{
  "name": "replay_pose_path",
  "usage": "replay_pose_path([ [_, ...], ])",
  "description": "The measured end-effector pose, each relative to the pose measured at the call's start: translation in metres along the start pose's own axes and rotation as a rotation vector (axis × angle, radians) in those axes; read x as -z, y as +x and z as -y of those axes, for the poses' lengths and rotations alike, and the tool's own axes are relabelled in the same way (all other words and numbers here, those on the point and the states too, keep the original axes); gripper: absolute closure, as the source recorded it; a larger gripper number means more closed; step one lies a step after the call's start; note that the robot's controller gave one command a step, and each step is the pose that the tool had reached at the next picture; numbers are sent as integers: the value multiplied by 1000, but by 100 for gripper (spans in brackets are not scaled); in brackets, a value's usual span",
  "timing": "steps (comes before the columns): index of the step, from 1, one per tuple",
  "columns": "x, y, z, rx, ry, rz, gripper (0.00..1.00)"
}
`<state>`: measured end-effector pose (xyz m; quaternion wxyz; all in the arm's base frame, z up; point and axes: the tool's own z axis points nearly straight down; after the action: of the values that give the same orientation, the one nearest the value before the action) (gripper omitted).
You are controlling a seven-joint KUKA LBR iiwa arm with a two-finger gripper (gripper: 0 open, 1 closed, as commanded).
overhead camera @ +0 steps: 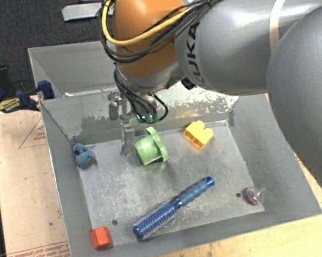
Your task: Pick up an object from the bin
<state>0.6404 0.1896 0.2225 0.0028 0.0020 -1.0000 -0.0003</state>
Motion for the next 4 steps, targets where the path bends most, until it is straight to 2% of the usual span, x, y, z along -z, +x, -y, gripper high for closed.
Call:
replay_pose_path([
  [1,-61,6,120,-23,3,2,0],
  [2,-154,-9,97,-278,-2,3,0],
  [3,-152,-11,97,-280,-2,8,100],
  [4,-152,-11,97,-281,-3,8,100],
])
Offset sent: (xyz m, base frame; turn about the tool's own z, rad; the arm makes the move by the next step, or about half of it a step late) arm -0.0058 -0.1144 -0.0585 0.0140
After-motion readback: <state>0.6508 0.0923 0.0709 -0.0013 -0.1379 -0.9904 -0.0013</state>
